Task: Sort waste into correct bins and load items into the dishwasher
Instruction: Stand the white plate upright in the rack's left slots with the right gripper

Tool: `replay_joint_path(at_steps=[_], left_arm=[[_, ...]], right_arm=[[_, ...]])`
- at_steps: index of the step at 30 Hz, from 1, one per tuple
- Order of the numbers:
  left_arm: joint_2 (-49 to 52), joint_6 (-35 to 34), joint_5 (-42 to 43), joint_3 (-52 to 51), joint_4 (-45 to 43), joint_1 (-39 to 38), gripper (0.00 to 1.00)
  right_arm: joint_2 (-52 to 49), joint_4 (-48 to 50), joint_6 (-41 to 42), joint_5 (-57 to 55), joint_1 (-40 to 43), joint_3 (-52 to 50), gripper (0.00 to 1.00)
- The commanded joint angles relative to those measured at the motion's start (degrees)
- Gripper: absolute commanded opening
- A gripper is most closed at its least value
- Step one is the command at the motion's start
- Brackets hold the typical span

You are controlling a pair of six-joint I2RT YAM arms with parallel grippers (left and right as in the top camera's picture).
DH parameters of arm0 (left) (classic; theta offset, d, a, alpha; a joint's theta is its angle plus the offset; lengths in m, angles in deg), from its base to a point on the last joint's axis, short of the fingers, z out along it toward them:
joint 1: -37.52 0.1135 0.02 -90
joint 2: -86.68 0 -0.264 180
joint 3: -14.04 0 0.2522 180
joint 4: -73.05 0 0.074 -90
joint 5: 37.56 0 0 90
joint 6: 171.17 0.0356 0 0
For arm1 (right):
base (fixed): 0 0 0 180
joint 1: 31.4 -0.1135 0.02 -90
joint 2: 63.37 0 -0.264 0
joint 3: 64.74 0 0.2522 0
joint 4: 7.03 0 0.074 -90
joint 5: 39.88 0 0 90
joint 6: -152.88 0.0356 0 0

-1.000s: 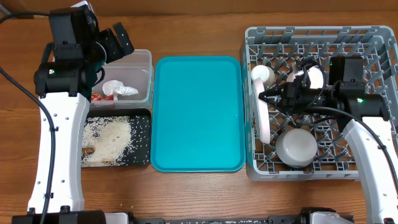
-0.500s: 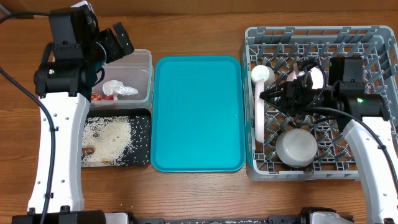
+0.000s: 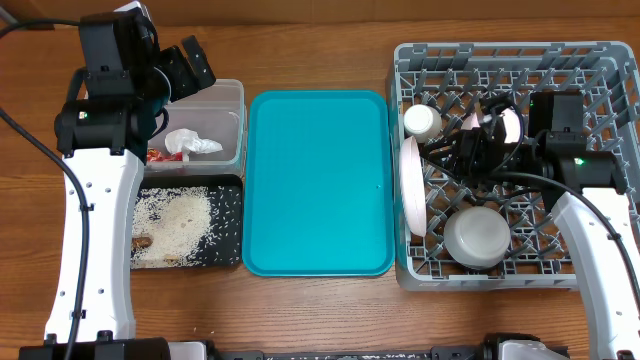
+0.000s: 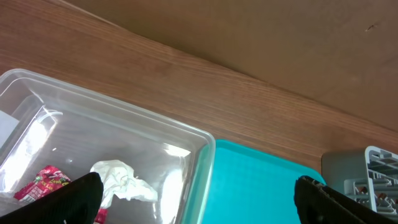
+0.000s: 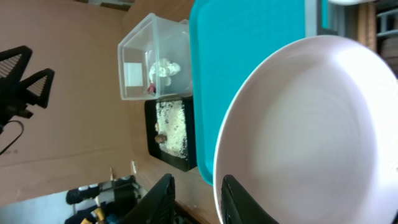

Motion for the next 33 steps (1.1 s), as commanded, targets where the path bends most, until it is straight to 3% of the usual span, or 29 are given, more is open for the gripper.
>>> replay_joint_path(at_steps=[1,6,11,13,21,29,33], left_arm=[[0.1,0.9,-0.6,0.5,-0.2,-0.4,1.0],[0.1,0.9,-0.6,0.5,-0.2,-0.4,1.0],[0.1,0.9,-0.6,0.5,-0.2,-0.4,1.0],[0.1,0.9,-0.6,0.5,-0.2,-0.4,1.0],[0.1,0.9,-0.6,0.5,-0.2,-0.4,1.0],[0.1,0.9,-0.6,0.5,-0.2,-0.4,1.0],[0.1,0.9,-0.6,0.5,-0.2,-0.4,1.0]], right_arm=[[1.2,0.1,-0.3,-3.2,-0.2,-0.2,0.29],[1.2,0.1,-2.0,-7.2,-0.2,-0.2,0.32],[1.2,0.1,-2.7,-4.8,-0.2,-0.2,0.56],[1.2,0.0,-4.4,-1.7,-0.2,-0.2,0.6],[1.2,-4.9,-12.1,1.8,-1.3,-0.4,0.6],[1.2,-5.2,-13.7,-12.5,-6.5,-2.8,0.59],[1.1,-3.6,-13.7,-13.6,-9.0,-3.0,0.56]])
